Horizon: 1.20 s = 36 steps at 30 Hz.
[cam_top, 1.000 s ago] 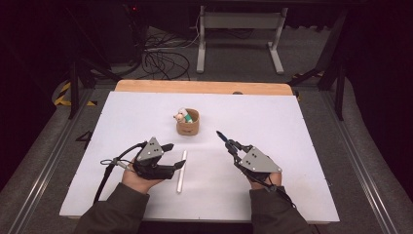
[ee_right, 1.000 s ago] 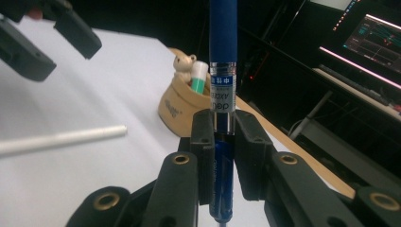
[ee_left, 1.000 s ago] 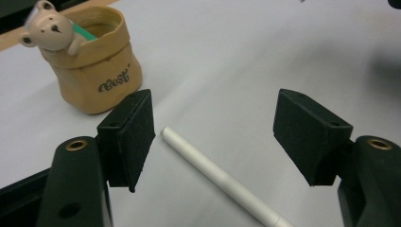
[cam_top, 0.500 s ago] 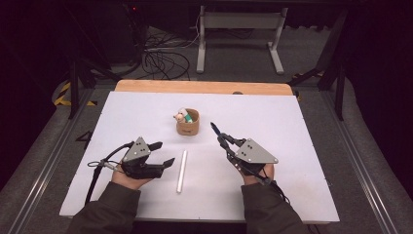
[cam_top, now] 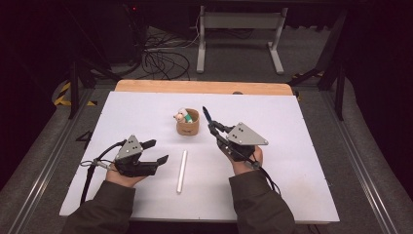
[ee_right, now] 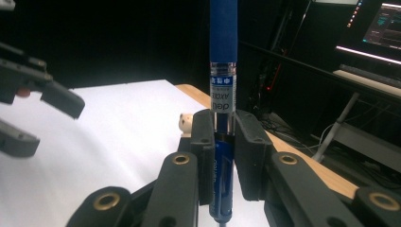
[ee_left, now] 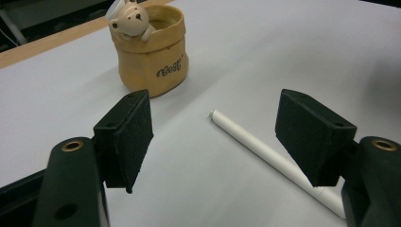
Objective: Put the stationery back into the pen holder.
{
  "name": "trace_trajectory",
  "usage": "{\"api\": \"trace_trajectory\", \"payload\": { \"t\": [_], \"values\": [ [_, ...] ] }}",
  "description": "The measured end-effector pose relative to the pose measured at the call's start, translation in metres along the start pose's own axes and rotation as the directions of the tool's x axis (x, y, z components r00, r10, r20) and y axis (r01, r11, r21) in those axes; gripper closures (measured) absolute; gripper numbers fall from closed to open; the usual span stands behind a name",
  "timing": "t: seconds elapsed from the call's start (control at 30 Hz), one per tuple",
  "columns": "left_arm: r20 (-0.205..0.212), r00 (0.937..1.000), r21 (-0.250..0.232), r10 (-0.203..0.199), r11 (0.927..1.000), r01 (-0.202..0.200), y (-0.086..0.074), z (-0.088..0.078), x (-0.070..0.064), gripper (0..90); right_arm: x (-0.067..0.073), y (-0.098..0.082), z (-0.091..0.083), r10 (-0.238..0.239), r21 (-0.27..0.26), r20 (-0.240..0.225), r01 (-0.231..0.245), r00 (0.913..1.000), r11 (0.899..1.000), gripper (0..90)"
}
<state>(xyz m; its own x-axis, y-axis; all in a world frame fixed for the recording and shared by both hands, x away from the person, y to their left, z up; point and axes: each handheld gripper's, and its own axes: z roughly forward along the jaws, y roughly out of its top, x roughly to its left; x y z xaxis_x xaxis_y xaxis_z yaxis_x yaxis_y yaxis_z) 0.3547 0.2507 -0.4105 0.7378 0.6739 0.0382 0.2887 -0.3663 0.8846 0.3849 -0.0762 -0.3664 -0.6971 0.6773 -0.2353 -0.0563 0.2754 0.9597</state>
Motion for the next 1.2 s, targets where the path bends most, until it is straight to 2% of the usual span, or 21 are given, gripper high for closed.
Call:
{"api": "trace_trajectory", "payload": {
  "t": [0.3,0.57,0.87,0.97,1.2],
  "values": [
    [-0.001,1.0,-0.006,-0.003,1.0,0.003,0.0,-0.001,0.001,29.0,-0.004,0.013,0.026,-0.014,0.013,-0.01,0.014,0.9999,1.0,79.7],
    [-0.008,0.9999,-0.009,-0.012,0.9999,0.012,-0.001,-0.002,0.004,29.1,-0.009,0.01,0.053,-0.039,-0.002,-0.026,0.039,0.9989,0.999,79.6],
    [-0.007,0.9999,-0.008,-0.011,0.9999,0.011,-0.001,-0.002,0.005,29.2,-0.014,0.007,0.082,0.005,-0.044,-0.033,-0.007,0.9995,0.999,79.6],
    [-0.01,0.9999,-0.01,-0.014,0.9999,0.014,-0.001,-0.002,0.005,29.2,-0.016,0.001,0.092,0.042,-0.056,-0.033,-0.044,0.9986,0.998,79.6],
    [-0.013,0.9998,-0.011,-0.012,0.9999,0.011,-0.001,-0.003,0.006,29.2,-0.019,-0.015,0.111,0.084,-0.052,-0.034,-0.086,0.9959,0.995,79.6]
  ]
}}
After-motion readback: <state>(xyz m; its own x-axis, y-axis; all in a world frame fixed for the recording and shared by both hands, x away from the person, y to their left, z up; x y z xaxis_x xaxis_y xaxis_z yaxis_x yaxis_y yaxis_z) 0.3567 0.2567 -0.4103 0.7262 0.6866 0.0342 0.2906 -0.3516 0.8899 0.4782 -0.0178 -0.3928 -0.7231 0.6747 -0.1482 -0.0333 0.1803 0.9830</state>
